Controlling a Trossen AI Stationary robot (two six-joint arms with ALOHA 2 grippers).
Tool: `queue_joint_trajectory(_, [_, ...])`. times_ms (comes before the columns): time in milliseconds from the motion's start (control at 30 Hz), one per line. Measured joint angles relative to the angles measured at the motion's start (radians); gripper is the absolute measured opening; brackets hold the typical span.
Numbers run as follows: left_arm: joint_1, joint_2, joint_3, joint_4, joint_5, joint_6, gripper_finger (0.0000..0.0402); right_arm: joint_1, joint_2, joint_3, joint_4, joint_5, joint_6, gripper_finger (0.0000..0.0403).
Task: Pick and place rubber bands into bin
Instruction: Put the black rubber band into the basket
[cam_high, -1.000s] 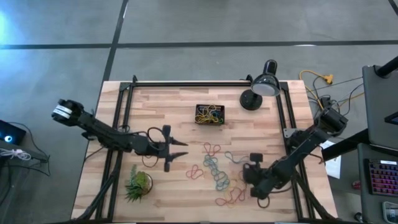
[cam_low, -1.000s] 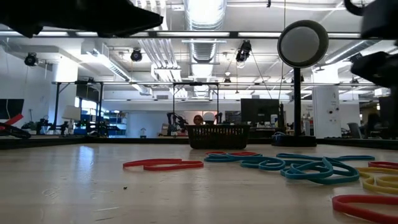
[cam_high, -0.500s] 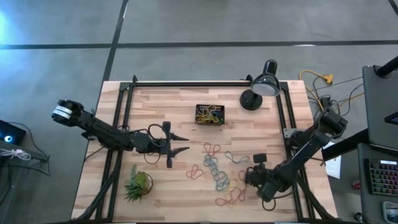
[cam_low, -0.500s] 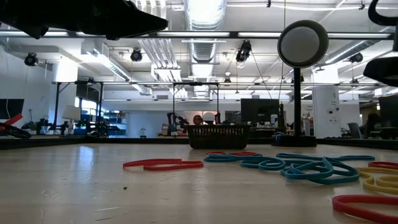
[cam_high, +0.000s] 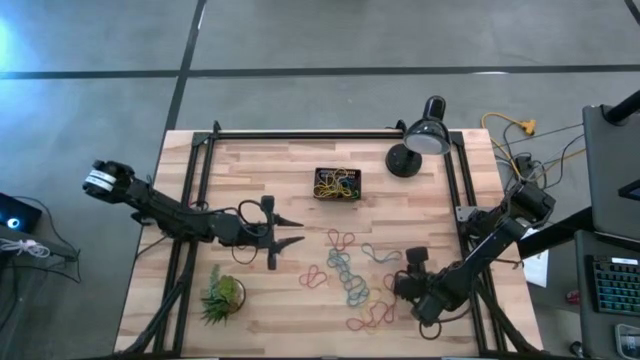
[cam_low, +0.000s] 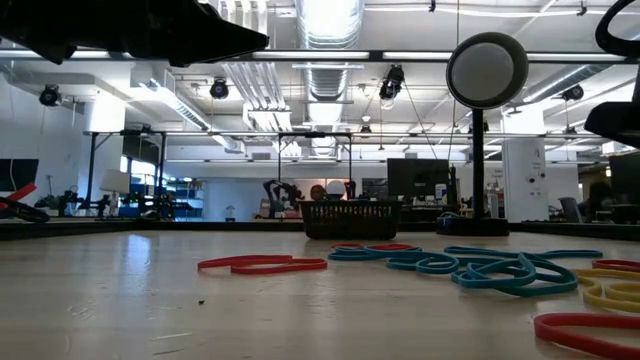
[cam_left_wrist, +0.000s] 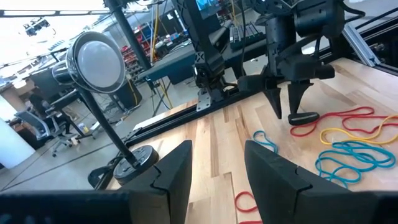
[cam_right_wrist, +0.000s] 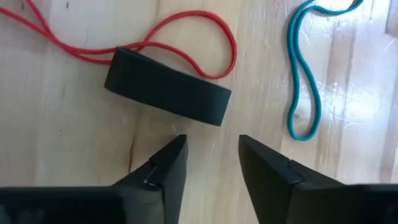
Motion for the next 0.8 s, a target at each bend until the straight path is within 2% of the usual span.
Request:
queue_joint_trajectory(167, [0.000,0.000,-0.002,0.000,0.000,0.000,0.0132,-0.003,0.000,0.000,0.016,0.028,-0.010,0.0169])
queue_joint_trajectory(300, [0.000,0.002,-0.002,0.001,0.000,0.000,0.0132,-0.003,0.000,0.000,0.039,0.039,-0.045,0.0175])
queue_joint_trajectory(533, [0.006,0.003,-0.002,0.001,0.000,-0.004,0.0132,-0.020,0.010,0.001,0.096,0.053,-0.106,0.0173])
queue_joint_trajectory(800, [0.006,0.004,-0.002,0.000,0.000,-0.004,0.0132,-0.031,0.023,0.009,0.127,0.052,-0.127,0.0149])
